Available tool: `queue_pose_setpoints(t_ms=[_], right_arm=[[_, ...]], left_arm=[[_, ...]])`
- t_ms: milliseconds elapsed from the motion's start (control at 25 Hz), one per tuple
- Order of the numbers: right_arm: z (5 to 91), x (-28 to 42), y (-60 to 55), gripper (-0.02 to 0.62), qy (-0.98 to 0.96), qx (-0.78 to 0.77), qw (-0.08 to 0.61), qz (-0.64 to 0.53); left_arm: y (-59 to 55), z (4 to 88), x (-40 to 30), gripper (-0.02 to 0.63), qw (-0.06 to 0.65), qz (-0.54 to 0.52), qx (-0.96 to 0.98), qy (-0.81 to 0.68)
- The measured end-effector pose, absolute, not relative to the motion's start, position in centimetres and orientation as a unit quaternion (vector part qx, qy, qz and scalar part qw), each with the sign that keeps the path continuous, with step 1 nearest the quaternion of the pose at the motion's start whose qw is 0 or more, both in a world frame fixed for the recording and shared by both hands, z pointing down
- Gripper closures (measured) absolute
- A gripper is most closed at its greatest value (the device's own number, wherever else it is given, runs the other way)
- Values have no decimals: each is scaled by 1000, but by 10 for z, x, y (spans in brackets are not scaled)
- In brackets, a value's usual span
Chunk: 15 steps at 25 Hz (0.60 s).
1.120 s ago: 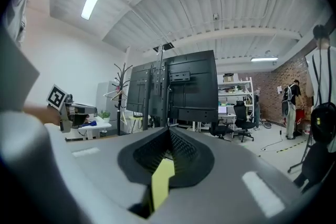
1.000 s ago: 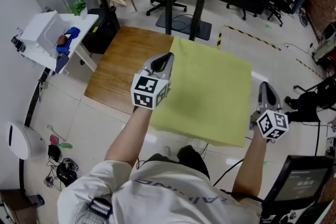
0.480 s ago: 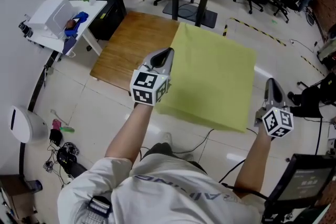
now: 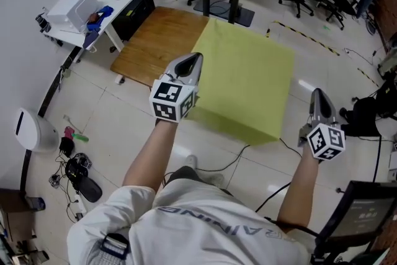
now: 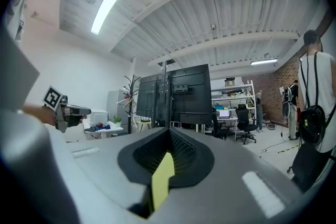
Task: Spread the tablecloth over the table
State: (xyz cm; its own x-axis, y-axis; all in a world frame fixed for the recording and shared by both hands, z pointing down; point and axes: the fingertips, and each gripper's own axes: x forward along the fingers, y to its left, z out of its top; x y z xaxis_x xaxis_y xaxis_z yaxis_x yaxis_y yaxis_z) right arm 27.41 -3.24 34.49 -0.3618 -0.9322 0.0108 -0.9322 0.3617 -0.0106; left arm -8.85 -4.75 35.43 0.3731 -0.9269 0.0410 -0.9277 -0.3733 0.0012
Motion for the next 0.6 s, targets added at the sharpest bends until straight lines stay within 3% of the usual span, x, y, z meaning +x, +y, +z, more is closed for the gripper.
queue_pose_setpoints(t_ms=[600], right_arm=[[342,258,-16,589,-813,582,10,0]], left_arm=[[-29,355,-93,600,9,34,842,-538]])
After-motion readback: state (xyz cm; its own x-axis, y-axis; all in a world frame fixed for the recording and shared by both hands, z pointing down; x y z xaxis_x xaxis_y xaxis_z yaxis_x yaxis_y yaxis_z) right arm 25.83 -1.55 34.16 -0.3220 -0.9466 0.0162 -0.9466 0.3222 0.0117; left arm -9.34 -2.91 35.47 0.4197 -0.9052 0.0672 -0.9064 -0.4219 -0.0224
